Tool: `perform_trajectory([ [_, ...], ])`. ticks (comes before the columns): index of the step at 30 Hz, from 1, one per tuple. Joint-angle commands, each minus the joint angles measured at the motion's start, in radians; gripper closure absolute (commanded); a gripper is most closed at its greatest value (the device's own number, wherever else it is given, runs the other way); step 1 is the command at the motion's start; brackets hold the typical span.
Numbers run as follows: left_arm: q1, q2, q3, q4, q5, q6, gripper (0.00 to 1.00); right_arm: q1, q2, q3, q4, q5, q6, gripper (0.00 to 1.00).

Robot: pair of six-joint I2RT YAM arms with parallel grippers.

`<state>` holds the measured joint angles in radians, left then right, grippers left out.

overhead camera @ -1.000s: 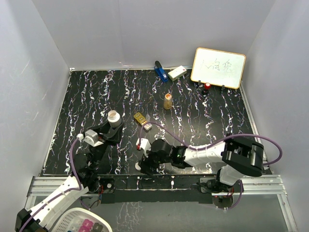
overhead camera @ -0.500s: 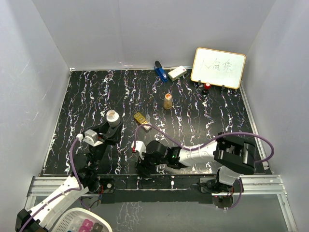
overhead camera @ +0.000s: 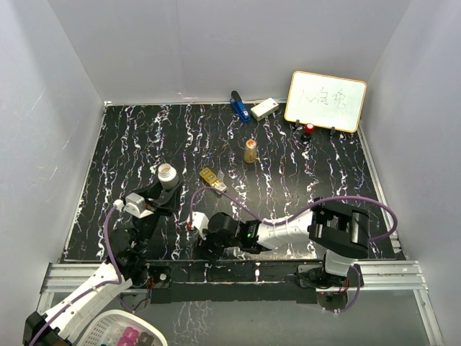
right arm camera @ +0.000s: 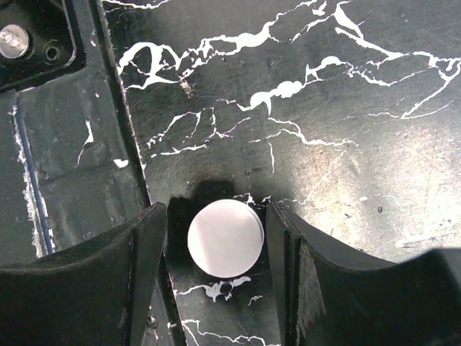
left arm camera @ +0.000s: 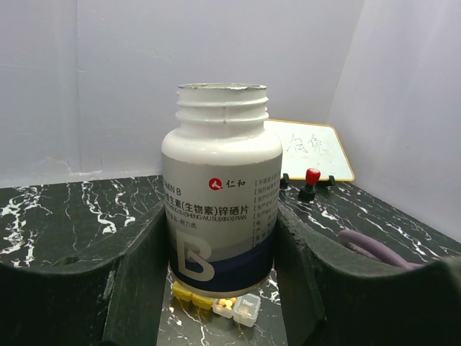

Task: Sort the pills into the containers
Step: Pick up the lid of the pill bottle at the center of the board.

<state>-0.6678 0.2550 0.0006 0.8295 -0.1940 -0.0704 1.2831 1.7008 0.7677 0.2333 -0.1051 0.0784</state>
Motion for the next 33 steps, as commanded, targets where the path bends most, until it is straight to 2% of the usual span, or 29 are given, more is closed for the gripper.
perform_trajectory([
  [1,-0.003,-0.015,-0.057,0.038,-0.012,0.012,0.97,0.019,0.034,0.029,-0.084,0.071,-0.007,0.45],
  [7,-0.003,-0.027,-0.058,0.034,-0.019,0.014,0.97,0.033,0.069,0.031,-0.118,0.105,0.009,0.45],
  [26,-0.003,0.033,-0.054,0.073,-0.005,0.006,0.96,0.041,-0.014,-0.074,-0.128,0.167,0.088,0.44],
  [33,-0.002,0.046,-0.045,0.072,-0.005,0.008,0.96,0.042,0.010,-0.051,-0.128,0.159,0.081,0.49],
])
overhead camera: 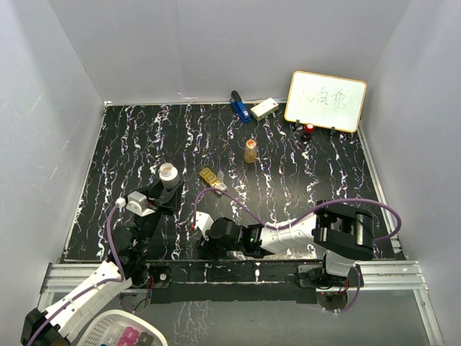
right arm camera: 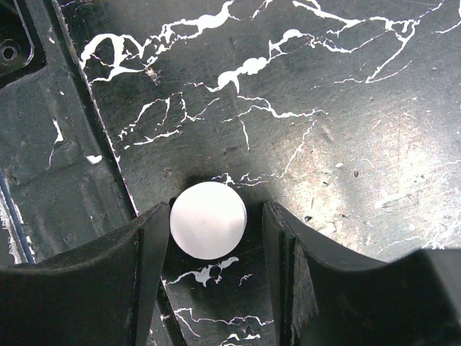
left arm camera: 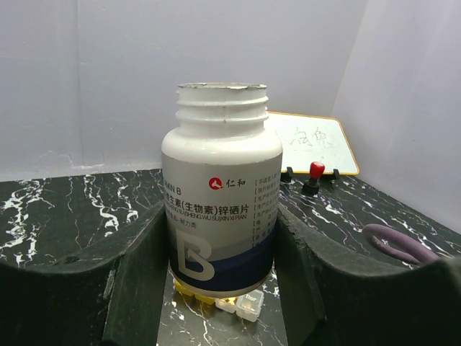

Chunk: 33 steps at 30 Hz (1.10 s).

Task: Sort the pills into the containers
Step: Pick up the lid of the pill bottle at the center of the board.

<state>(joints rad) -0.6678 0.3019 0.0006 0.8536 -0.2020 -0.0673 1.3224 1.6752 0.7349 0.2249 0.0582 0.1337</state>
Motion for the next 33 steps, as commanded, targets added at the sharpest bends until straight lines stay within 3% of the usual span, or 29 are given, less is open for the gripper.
perform_trajectory([
  [1,-0.003,-0.002,-0.046,0.047,0.003,0.006,0.96,0.003,0.040,-0.016,-0.121,-0.005,0.026,0.50],
  [7,-0.003,-0.019,-0.051,0.041,-0.007,0.005,0.96,0.006,0.060,-0.007,-0.142,-0.001,0.023,0.51],
  [12,-0.003,-0.022,-0.054,0.041,-0.017,0.007,0.95,0.014,0.096,-0.002,-0.169,0.017,0.029,0.58],
  [16,-0.003,-0.013,-0.054,0.051,-0.016,0.005,0.95,0.020,0.111,0.006,-0.197,0.050,0.033,0.70],
  [22,-0.003,-0.007,-0.052,0.056,-0.013,0.006,0.95,0.021,0.114,0.016,-0.218,0.131,0.043,0.75],
  [33,-0.003,0.017,-0.042,0.089,0.034,0.020,0.94,0.017,-0.067,0.091,-0.290,0.306,0.034,0.79],
])
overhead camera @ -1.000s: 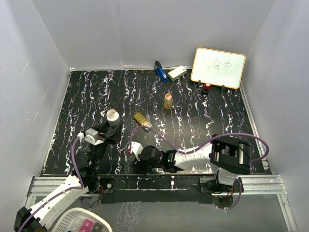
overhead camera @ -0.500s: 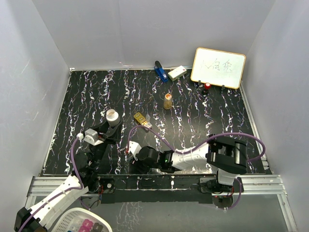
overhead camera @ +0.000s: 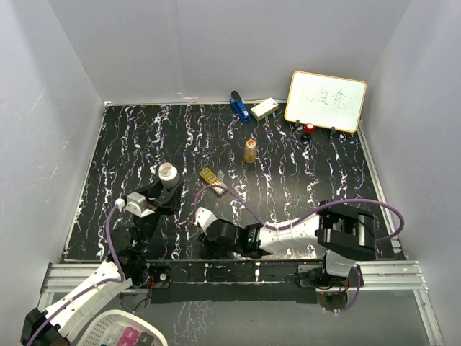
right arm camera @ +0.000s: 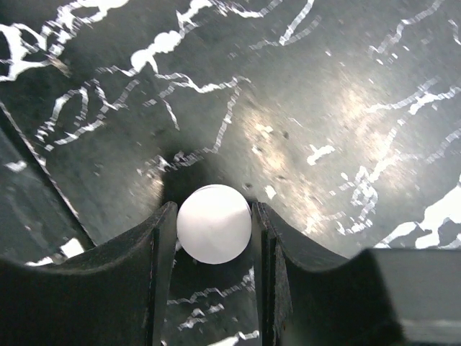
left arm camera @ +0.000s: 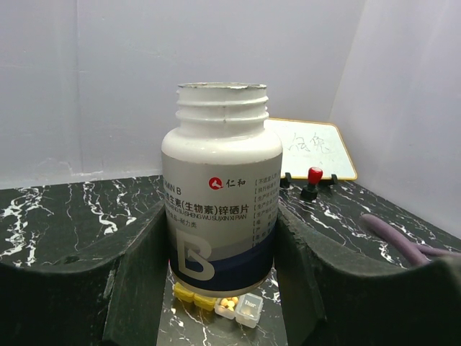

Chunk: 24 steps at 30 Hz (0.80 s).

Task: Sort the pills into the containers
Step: Pick up the lid of the pill bottle at the center of the board.

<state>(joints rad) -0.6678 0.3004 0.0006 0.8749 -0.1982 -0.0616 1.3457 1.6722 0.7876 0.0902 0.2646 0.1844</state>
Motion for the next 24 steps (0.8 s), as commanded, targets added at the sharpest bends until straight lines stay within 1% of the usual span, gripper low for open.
perform_trajectory([
  [1,-0.002,0.029,-0.040,0.075,0.042,0.015,0.94,-0.006,-0.082,0.056,-0.181,0.121,-0.019,0.79],
  [6,-0.003,0.099,-0.025,0.137,0.150,0.020,0.95,-0.027,-0.187,0.170,-0.307,0.247,-0.040,0.82],
  [9,-0.003,0.158,0.004,0.165,0.246,0.034,0.96,-0.082,-0.269,0.209,-0.336,0.274,-0.055,0.83],
  [14,-0.003,0.274,0.053,0.220,0.415,0.057,1.00,-0.240,-0.420,0.276,-0.362,0.202,-0.069,0.86],
  [16,-0.001,0.330,0.070,0.255,0.499,0.064,1.00,-0.285,-0.453,0.312,-0.366,0.176,-0.087,0.86],
  [19,-0.001,0.432,0.109,0.312,0.609,0.060,1.00,-0.310,-0.467,0.380,-0.390,0.170,-0.125,0.86],
  [24,-0.001,0.621,0.166,0.532,0.773,-0.022,1.00,-0.312,-0.489,0.463,-0.427,0.055,-0.172,0.86],
])
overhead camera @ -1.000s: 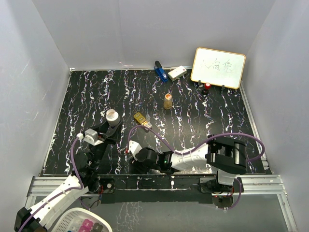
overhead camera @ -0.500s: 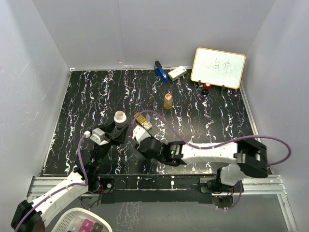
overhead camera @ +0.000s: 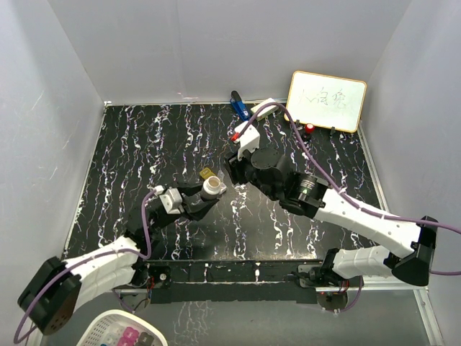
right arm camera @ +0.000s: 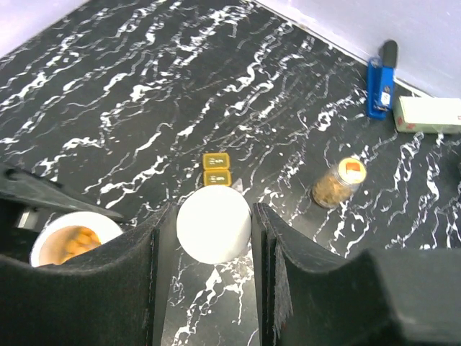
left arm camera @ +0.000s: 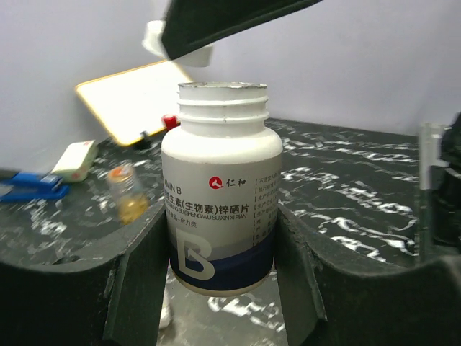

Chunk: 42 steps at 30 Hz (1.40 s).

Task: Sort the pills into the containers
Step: Pick up the lid of the pill bottle at the center of the board, then screw the lid of the pill bottle onto the pill bottle.

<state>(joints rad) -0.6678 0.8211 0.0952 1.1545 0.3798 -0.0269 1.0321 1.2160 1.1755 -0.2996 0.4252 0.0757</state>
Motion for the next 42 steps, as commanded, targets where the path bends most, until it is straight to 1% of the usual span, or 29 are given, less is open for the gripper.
perform_trajectory([
  [1,-0.001,0.143,0.080,0.310,0.207,-0.084,1.00,0.002,-0.041,0.083,-0.045,-0.129,-0.070,0.86],
  [3,-0.001,0.226,0.078,0.436,0.204,-0.130,1.00,0.002,-0.066,0.093,-0.057,-0.163,-0.073,0.86],
  [5,0.003,0.292,0.061,0.557,0.167,-0.163,1.00,0.001,-0.100,0.090,-0.063,-0.198,-0.074,0.86],
  [7,0.007,0.341,0.062,0.629,0.167,-0.185,1.00,0.002,-0.135,0.077,-0.063,-0.233,-0.076,0.86],
  [10,0.008,0.378,0.097,0.631,0.207,-0.205,1.00,0.002,-0.175,0.064,-0.062,-0.276,-0.073,0.86],
  [13,0.010,0.398,0.115,0.633,0.196,-0.207,1.00,0.002,-0.192,0.069,-0.062,-0.305,-0.065,0.85],
  [19,0.010,0.400,0.141,0.633,0.213,-0.220,1.00,0.002,-0.165,0.098,-0.089,-0.368,-0.063,0.85],
  [24,0.010,0.401,0.153,0.633,0.243,-0.246,1.00,0.001,-0.121,0.109,-0.096,-0.385,-0.052,0.85],
  [42,0.010,0.401,0.146,0.633,0.234,-0.247,1.00,0.002,-0.070,0.099,-0.088,-0.401,-0.026,0.84],
])
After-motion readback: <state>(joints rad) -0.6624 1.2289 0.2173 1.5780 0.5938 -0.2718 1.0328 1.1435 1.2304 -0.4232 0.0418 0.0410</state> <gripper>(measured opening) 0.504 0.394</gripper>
